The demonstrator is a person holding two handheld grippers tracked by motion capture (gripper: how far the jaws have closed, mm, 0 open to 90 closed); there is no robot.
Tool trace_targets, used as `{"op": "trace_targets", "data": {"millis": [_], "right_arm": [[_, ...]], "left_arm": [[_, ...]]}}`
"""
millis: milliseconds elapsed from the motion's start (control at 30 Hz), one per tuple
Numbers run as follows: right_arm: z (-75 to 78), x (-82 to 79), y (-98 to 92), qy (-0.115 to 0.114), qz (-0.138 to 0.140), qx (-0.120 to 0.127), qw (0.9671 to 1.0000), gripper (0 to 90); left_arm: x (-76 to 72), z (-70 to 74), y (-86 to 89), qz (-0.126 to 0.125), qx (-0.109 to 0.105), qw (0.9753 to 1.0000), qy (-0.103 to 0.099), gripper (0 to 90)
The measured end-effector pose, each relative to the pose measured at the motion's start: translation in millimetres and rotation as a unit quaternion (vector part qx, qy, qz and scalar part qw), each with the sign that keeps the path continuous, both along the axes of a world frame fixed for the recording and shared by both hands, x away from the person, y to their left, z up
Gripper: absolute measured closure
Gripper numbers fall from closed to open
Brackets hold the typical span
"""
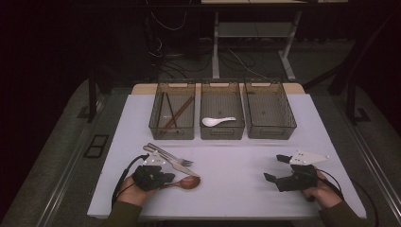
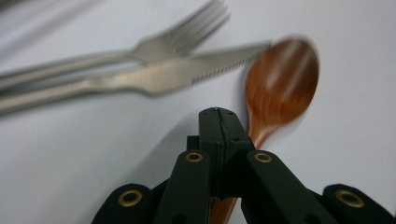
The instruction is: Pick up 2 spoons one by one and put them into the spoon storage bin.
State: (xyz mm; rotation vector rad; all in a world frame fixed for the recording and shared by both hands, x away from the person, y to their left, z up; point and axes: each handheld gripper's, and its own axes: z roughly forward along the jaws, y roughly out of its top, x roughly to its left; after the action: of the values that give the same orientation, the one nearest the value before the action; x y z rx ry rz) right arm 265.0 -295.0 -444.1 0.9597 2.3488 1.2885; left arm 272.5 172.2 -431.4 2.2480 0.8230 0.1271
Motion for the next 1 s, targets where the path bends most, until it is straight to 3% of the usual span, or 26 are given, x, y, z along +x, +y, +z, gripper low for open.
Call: {"op": "trace_targets", "data": {"millis": [100, 200, 333, 500, 667, 833, 1000], "right_arm": [[0.1, 0.0, 0.0, 0.000, 0.000, 0.000, 1.0000, 13.2], [-0.6, 0.7, 0.3, 0.000, 0.001, -0.001, 1.0000, 13.2], [-0.1, 0.0, 0.8, 0.000, 0.002, -0.002, 1.0000, 13.2], [0.0, -0.2, 0.7, 0.001, 0.001, -0.001, 1.0000, 13.2], [0.1, -0.3, 0.9, 0.001, 0.002, -0.001, 1.0000, 13.2], [-0.3, -0.1, 1.2, 0.001, 0.002, -0.002, 1.0000, 13.2], [-0.6, 0.0, 1.4, -0.001, 0.003, -0.003, 1.0000, 13.2]], "left_arm": [[0.4, 2.9, -8.7, 0.000, -0.043, 0.9991, -0.005, 71.9], [-0.1, 2.0, -20.2, -0.011, -0.052, 0.9986, -0.007, 60.6], [0.3, -2.5, -30.5, -0.023, -0.043, 0.9988, -0.003, 52.1], [0.7, -6.8, -33.7, -0.034, -0.029, 0.9990, 0.001, 48.5], [-0.5, -9.5, -37.3, -0.046, -0.016, 0.9988, 0.005, 46.9], [-2.5, -10.6, -41.0, -0.064, 0.010, 0.9979, -0.004, 45.9], [-5.0, -10.2, -42.8, -0.075, 0.016, 0.9970, -0.009, 49.3]]}}
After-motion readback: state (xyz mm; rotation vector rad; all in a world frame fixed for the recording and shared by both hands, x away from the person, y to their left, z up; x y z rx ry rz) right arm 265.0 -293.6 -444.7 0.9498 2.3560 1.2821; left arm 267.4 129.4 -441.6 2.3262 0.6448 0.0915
